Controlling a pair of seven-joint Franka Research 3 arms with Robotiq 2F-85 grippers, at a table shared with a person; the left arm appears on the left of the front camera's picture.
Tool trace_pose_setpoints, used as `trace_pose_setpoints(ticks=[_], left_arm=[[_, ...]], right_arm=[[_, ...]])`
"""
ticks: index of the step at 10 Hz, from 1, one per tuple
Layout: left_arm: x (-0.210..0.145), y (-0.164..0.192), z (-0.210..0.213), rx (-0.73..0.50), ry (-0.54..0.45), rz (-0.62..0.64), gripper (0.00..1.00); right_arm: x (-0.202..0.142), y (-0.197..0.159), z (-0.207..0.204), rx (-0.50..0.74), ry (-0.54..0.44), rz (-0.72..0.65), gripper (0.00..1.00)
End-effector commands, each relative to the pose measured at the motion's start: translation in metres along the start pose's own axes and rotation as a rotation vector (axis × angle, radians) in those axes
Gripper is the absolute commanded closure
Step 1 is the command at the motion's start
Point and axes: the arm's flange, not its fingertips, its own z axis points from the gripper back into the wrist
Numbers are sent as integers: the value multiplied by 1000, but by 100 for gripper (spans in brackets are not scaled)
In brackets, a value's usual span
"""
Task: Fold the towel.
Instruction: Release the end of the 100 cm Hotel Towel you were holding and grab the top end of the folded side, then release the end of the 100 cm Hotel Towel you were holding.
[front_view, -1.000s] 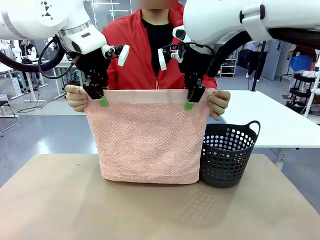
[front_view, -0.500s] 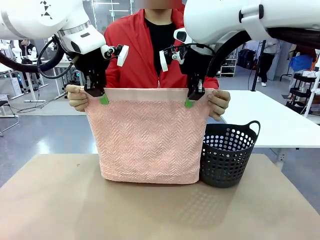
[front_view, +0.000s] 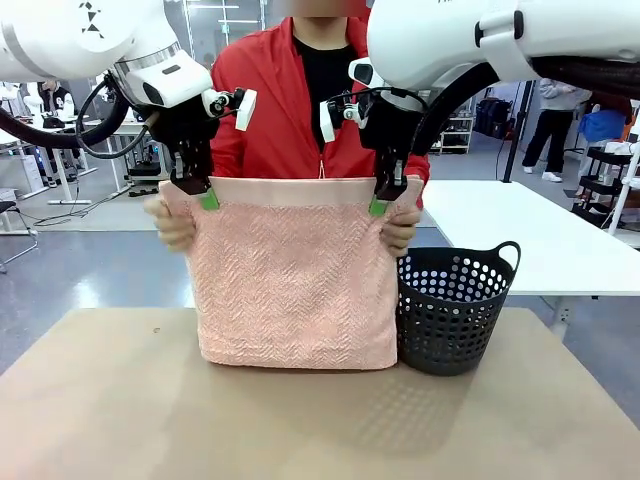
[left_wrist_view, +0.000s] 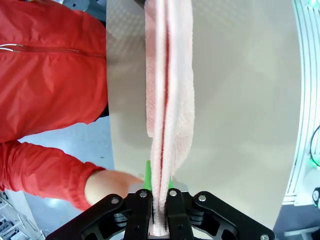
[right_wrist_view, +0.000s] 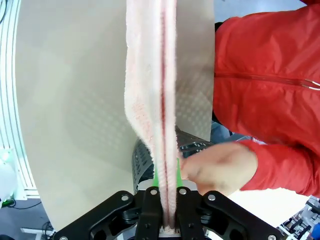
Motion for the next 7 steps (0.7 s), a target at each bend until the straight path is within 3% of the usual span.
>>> trace_pose_setpoints(ticks=[1,7], left_arm=[[-2,1,2,4,4,-5,100],[-2,1,2,4,4,-5,100]], right_arm=[[-1,2,4,0,1,24,100],[-1,2,4,0,1,24,100]])
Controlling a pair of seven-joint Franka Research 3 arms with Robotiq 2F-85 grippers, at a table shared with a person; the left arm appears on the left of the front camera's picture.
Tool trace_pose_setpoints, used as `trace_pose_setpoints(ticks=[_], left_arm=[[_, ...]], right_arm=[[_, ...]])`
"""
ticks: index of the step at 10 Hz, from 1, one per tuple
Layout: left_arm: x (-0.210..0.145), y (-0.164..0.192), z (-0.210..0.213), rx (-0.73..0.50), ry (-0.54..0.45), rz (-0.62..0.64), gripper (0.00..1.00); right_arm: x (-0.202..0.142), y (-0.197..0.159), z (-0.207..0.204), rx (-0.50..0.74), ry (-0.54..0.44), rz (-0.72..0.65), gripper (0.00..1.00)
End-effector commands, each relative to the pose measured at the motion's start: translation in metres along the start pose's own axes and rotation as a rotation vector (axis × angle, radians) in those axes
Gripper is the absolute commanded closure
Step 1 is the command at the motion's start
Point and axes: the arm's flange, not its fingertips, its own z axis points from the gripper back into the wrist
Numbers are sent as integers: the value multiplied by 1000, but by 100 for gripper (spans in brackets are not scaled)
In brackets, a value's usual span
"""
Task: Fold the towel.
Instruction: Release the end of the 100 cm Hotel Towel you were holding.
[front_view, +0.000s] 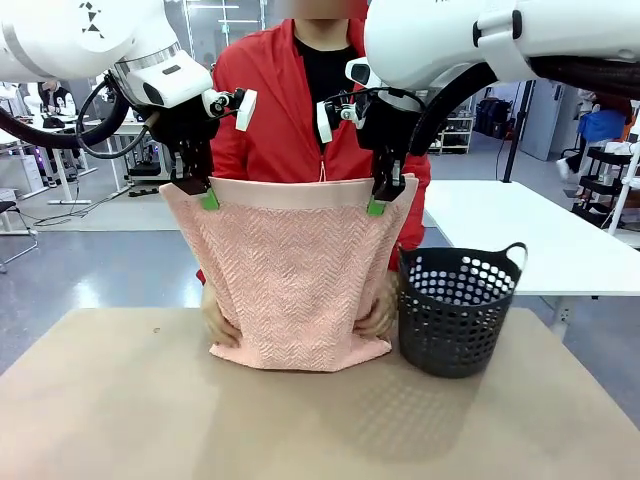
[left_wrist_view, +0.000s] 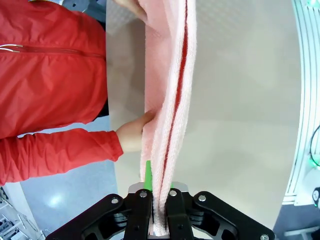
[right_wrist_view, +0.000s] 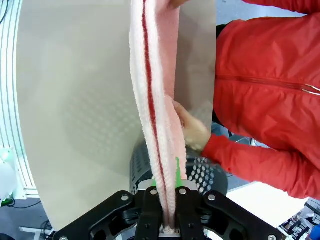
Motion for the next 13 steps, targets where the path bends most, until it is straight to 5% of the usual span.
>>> trace_pose_setpoints(ticks=[1,13], left_arm=[[-2,1,2,5,3,-5,100],[-2,1,2,5,3,-5,100]], right_arm=[[-3,0,4,-1,1,16,100],[-3,0,4,-1,1,16,100]])
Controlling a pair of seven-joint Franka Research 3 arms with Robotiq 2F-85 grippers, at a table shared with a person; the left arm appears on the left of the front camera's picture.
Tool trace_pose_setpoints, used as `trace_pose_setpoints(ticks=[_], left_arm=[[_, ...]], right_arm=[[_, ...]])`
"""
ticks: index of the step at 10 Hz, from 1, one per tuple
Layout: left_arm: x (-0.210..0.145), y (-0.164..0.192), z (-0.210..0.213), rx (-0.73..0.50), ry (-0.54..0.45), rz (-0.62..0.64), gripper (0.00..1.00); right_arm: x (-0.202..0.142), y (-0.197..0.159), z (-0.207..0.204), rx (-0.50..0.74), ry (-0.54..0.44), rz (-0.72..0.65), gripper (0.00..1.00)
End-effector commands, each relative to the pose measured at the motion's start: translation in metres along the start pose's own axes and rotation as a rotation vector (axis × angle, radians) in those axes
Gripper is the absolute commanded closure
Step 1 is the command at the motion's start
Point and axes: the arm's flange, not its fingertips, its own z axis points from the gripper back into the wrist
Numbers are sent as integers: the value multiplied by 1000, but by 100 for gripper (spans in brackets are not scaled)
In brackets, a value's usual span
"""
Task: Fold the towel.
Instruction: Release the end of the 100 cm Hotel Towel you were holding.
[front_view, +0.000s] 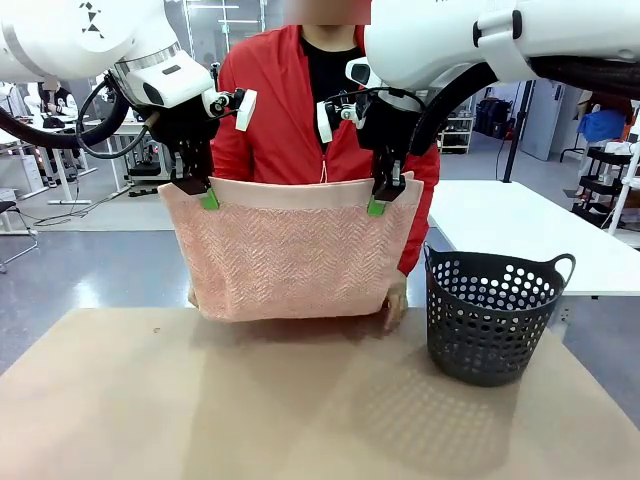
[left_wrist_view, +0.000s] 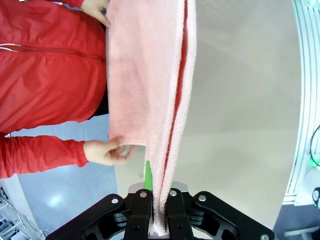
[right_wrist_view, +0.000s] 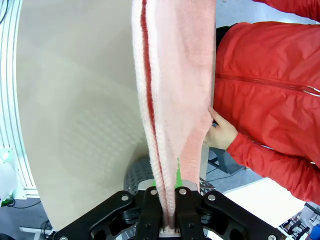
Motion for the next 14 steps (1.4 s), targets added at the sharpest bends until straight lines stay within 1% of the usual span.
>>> trace_pose_setpoints(ticks=[1,14], left_arm=[[-2,1,2,4,3,-5,100],[-2,1,2,4,3,-5,100]], right_arm=[[-3,0,4,-1,1,16,100],[-3,0,4,-1,1,16,100]])
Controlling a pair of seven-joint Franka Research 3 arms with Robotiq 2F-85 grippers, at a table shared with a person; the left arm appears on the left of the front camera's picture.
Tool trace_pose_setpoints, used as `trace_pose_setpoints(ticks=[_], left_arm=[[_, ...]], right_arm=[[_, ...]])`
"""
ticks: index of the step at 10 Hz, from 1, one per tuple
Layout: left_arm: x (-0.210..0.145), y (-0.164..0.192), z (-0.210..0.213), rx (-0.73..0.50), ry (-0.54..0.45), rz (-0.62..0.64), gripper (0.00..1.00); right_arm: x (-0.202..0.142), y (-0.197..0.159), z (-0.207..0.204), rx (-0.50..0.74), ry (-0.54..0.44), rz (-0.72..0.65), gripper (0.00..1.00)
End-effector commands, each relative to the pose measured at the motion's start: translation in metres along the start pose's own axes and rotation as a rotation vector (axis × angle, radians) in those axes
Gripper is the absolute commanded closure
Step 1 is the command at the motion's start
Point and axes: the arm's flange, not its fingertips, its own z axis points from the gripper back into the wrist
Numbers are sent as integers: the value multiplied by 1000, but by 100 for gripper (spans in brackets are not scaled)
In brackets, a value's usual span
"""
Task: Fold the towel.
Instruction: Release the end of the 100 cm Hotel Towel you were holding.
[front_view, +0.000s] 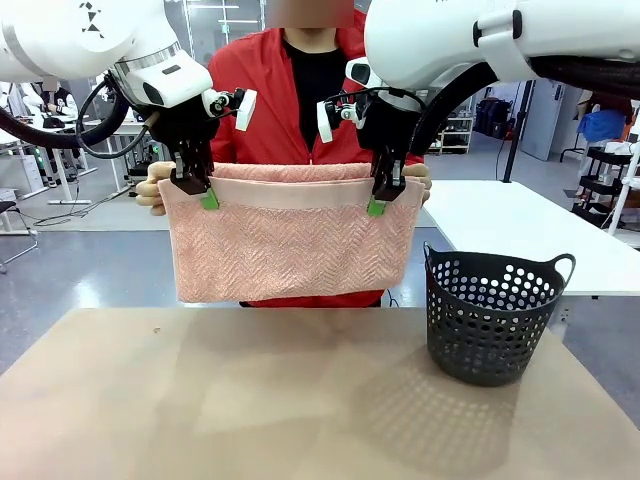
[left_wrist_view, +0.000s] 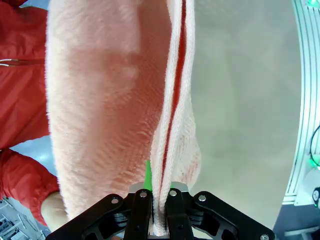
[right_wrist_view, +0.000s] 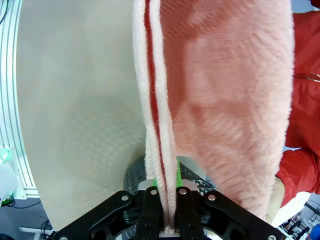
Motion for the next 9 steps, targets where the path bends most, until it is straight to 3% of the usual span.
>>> trace_pose_setpoints(ticks=[1,9], left_arm=[[-2,1,2,4,3,-5,100],[-2,1,2,4,3,-5,100]], right_arm=[[-3,0,3,-1,1,16,100],[-3,0,3,-1,1,16,100]])
